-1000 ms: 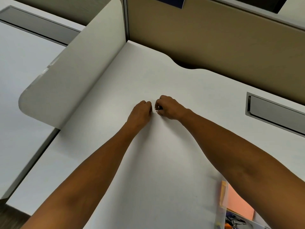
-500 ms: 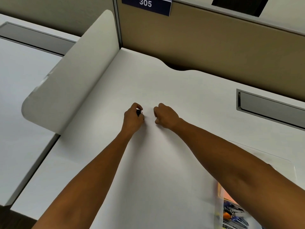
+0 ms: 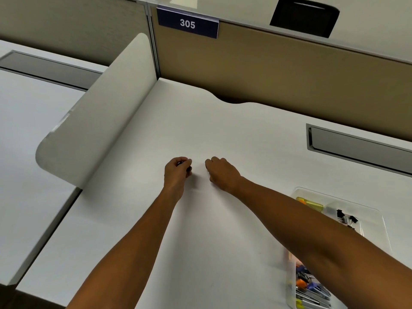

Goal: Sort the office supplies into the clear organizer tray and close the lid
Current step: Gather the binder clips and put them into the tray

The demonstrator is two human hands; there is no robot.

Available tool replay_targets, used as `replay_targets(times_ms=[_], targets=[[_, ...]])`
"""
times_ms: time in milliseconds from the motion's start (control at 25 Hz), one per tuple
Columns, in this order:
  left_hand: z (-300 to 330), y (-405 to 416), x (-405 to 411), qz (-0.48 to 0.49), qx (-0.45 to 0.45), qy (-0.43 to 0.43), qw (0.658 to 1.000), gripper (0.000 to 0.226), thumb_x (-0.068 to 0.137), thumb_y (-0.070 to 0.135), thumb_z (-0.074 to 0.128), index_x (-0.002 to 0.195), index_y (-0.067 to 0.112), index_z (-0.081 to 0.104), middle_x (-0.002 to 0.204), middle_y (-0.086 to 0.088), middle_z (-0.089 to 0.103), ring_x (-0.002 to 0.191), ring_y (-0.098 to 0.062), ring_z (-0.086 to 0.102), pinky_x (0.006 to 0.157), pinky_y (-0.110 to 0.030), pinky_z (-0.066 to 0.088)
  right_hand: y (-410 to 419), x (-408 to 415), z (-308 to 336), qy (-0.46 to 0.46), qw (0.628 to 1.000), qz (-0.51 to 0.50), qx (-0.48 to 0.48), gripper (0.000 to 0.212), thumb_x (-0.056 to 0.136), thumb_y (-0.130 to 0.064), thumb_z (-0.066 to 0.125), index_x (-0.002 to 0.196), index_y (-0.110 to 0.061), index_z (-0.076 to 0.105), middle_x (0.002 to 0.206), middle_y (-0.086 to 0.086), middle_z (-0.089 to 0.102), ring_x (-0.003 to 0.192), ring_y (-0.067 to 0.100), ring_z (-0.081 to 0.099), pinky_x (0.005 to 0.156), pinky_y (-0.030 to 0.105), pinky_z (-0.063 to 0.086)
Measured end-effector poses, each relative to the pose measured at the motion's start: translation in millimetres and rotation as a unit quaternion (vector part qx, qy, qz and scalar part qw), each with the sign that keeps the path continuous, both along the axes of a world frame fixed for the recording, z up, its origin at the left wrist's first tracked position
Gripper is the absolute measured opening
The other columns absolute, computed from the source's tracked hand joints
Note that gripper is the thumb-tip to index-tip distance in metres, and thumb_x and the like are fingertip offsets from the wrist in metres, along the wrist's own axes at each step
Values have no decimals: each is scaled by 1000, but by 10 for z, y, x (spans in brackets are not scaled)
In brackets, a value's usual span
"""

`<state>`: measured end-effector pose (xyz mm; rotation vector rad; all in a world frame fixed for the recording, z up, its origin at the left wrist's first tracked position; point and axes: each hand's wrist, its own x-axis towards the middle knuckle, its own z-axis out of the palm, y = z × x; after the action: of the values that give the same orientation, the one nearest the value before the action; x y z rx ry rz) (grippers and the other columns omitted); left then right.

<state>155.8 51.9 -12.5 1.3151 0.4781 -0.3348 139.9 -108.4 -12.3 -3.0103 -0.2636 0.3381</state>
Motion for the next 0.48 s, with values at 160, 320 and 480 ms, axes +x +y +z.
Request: replay_targets(times_ms=[160,320,480], targets=[[38,-11,-41,36,-23,26,999,20,90,3,54,106,4,65,85,-9,61,72,-20,58,66,-28,52,-22,-137,-30,6,1000,3,-3,18,85,-3,53,103,-6,52,101,11,51,87,33,52,59,36,36],[105,-37,-129,31,-35,15,999,21,89,2,51,99,1,70,77,-9,59,65,-18,55,60,-26,50,-104,-195,-29,21,994,-74,74,18,85,-8,53,99,-4,65,98,11,57,89,33,59,68,35,46],[186,-98,-214,41,-69,38,996,13,83,6,62,93,1,69,70,-7,56,58,-17,53,53,-25,47,-152,-303,111,91,886,-293,349,16,88,-7,59,98,0,69,94,12,70,82,25,70,70,29,57]])
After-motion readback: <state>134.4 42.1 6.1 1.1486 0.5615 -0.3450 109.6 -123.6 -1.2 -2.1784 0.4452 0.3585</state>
